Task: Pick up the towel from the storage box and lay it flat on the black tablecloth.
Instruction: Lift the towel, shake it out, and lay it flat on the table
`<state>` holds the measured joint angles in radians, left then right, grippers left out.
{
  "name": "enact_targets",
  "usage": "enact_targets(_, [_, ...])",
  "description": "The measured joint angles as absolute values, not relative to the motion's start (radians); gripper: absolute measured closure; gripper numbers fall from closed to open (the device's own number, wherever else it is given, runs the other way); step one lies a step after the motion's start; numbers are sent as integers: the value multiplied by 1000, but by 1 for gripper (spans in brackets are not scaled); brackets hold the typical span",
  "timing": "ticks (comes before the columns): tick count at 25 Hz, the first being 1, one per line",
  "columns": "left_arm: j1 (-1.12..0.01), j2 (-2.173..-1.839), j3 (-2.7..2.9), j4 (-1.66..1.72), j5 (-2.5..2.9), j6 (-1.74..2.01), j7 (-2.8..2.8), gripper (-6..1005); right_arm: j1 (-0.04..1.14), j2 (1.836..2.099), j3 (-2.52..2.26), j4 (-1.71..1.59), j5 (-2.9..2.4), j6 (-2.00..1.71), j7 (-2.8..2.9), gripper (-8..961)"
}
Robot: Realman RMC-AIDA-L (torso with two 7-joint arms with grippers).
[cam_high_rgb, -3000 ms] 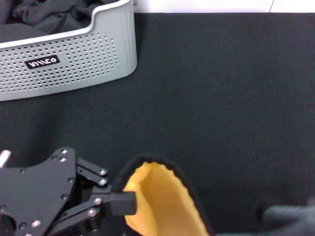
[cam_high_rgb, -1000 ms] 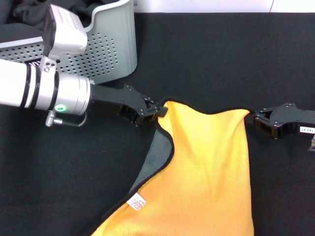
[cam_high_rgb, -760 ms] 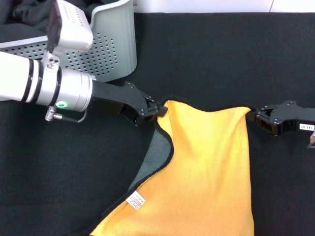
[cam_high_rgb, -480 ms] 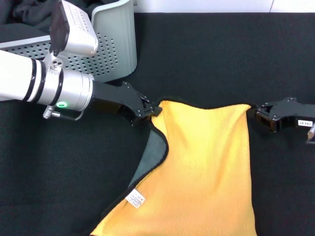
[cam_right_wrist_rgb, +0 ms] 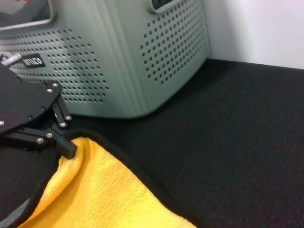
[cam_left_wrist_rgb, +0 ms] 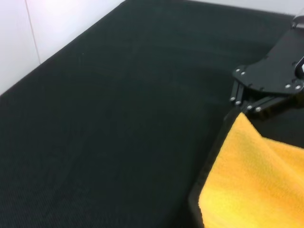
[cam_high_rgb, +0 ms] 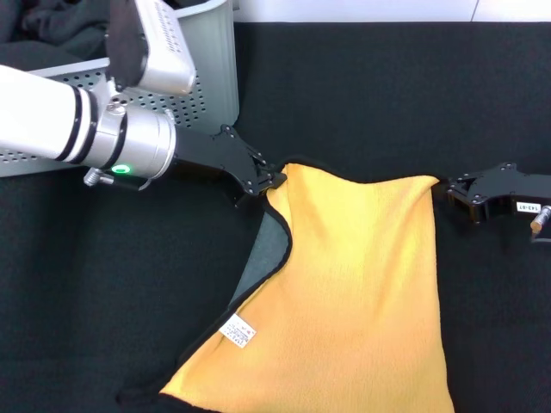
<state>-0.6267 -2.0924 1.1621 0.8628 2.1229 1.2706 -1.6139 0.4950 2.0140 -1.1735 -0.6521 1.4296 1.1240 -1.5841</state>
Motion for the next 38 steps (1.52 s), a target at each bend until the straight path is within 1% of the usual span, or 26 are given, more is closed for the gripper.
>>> enact_targets(7, [-578,-2094,1291,979,2161,1167,-1624,973,506,2014,-1178,-647,1422,1099,-1582,895])
enact_targets(12, [-564,-2095,1316,1034,2181,1139,-1624,972,506,2014,-1177,-647,1420,1087,-1581,895])
enact_targets(24, [-547,-2098,1481,1042,2259,914,-1618,971,508,2014,-1180,-644,1418,1046,-1581,893])
enact_targets(38, [-532,-2097,1485,1054,2264,881,-1603,969,522,2014,-1174,-644,1417,1038,-1581,891])
